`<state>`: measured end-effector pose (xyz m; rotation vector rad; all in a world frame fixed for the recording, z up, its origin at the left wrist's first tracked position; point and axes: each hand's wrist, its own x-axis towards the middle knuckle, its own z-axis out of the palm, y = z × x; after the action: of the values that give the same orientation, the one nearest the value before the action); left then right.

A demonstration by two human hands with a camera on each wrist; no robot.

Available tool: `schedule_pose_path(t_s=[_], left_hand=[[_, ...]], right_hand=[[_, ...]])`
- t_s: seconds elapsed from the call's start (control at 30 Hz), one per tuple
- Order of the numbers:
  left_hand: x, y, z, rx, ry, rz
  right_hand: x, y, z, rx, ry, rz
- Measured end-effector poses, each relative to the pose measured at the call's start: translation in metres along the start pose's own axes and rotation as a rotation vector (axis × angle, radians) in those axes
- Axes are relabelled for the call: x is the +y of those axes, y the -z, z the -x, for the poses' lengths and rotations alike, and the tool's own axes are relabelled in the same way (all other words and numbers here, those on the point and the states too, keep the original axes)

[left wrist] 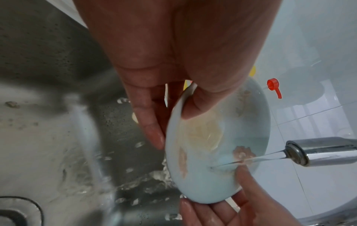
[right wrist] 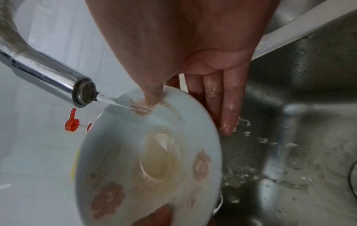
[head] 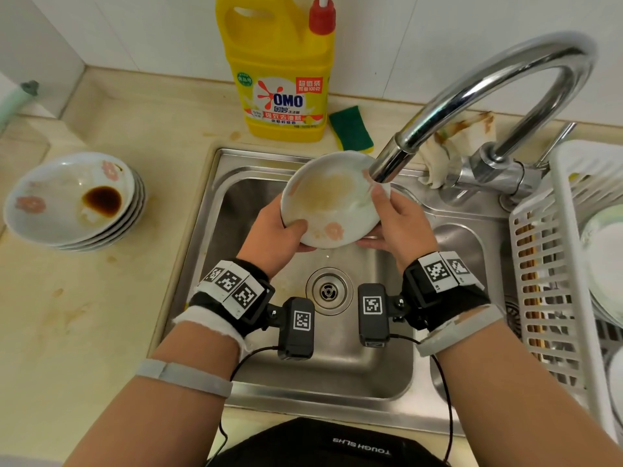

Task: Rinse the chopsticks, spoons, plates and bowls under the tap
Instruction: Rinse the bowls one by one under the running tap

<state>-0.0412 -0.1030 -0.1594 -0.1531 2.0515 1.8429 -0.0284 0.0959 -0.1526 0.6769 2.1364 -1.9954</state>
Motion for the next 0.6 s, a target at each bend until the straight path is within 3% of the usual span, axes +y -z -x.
schedule_pose_path(t_s=[0.13,0.43,0.6], left_hand=[[0.0,-0.001,0.0,0.039,0.003,0.003],[-0.004,0.002,-0.001,0.093,0.009,-0.076],[-0.013,-0.009,0.004,0.072,0.121,0.157]], right_hand=[[0.007,0.002,-0.004,-0.041,0.019,0.051],[0.012,-0.005,0.001,-0.135,-0.037,-0.129],[0.015,-0.016,0.005,-0.157,-0.091,-0.218]])
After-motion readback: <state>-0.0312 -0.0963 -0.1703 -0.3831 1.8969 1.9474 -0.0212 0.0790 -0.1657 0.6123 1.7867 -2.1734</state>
